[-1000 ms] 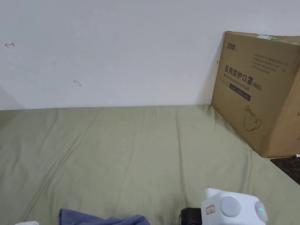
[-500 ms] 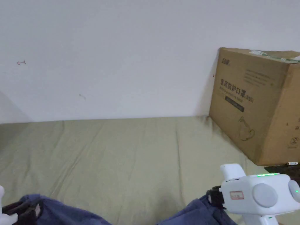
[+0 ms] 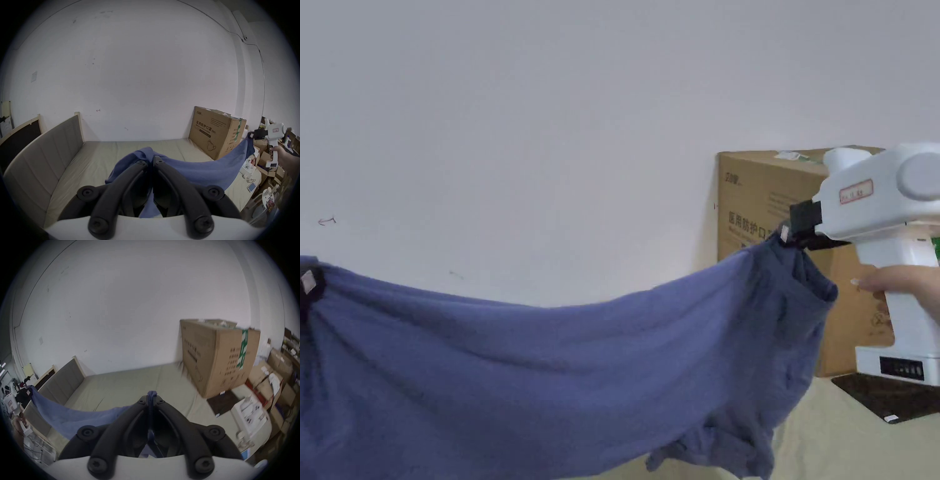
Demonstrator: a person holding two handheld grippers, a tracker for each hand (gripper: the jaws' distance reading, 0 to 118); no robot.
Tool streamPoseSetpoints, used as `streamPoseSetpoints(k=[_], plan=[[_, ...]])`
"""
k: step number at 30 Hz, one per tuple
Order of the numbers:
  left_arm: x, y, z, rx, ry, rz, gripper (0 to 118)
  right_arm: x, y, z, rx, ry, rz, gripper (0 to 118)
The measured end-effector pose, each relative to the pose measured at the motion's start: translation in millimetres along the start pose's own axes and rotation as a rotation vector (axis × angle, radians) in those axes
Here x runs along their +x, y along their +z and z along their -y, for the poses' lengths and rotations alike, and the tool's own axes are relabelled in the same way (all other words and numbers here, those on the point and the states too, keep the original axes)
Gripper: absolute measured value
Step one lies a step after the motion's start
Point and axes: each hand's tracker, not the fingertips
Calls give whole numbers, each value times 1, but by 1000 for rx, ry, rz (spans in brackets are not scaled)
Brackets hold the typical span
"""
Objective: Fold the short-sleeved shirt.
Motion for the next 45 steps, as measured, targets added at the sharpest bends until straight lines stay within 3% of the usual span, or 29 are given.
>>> streamPoseSetpoints(k=[6, 12, 17, 21, 26, 29, 32, 36, 45], plan=[[17, -50, -22, -19, 67, -21, 4, -1, -46, -57, 60, 45, 87, 3], [-3, -125, -6, -25, 179, -27, 4, 6, -113, -63, 61, 48, 138, 3], [-11, -168, 35, -70, 186, -45, 4, 16, -154, -25, 53, 46, 143, 3], [-26, -191, 93, -170, 242, -43, 4, 32, -181, 51, -44, 42, 120, 3], [-25, -167, 224, -375, 299, -21, 4, 58, -197, 215, -317, -17, 121, 3], [-21, -137, 300, -532, 230, -10, 4, 75, -177, 315, -528, -68, 124, 3], [-10, -95, 344, -646, 203, 16, 4, 94, -139, 376, -603, -122, 146, 3], [-28, -57, 363, -665, 296, 51, 4, 98, -84, 398, -572, -35, 111, 3], [-14, -8, 354, -736, 283, 58, 4, 101, -36, 398, -603, -54, 119, 3]])
